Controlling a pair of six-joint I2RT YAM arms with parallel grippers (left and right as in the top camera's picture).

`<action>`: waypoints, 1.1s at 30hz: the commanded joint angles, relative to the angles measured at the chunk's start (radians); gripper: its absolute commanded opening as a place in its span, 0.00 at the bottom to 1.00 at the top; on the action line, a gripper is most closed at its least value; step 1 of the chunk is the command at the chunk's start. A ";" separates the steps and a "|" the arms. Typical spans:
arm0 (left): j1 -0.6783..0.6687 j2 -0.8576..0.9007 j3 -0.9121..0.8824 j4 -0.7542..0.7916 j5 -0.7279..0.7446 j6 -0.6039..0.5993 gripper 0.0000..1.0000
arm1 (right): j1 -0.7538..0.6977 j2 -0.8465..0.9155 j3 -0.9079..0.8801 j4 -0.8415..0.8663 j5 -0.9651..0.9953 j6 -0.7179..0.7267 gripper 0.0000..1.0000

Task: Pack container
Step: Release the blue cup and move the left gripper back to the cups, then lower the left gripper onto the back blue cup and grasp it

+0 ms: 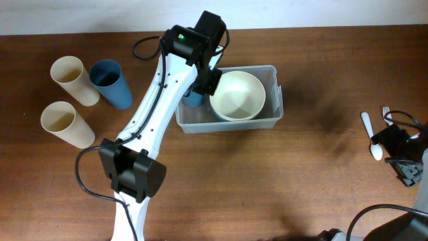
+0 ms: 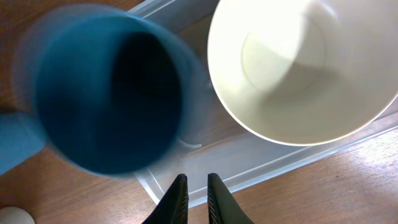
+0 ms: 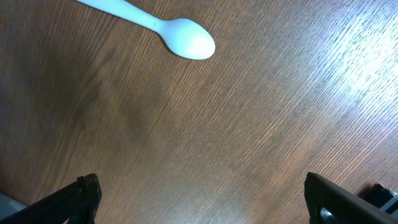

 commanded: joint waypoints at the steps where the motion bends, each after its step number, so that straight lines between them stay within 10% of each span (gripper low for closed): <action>1: 0.009 0.039 -0.004 0.008 -0.012 -0.009 0.14 | -0.002 -0.001 0.000 0.000 -0.002 0.008 0.99; 18: 0.097 0.044 0.387 -0.098 -0.086 -0.009 0.31 | -0.002 -0.001 0.000 0.000 -0.002 0.008 0.99; 26: 0.247 0.034 0.599 -0.188 -0.074 -0.093 0.50 | -0.002 -0.001 0.000 0.000 -0.002 0.008 0.99; 33: 0.383 0.071 0.525 -0.188 -0.075 -0.065 0.85 | -0.002 -0.001 0.000 0.000 -0.002 0.008 0.99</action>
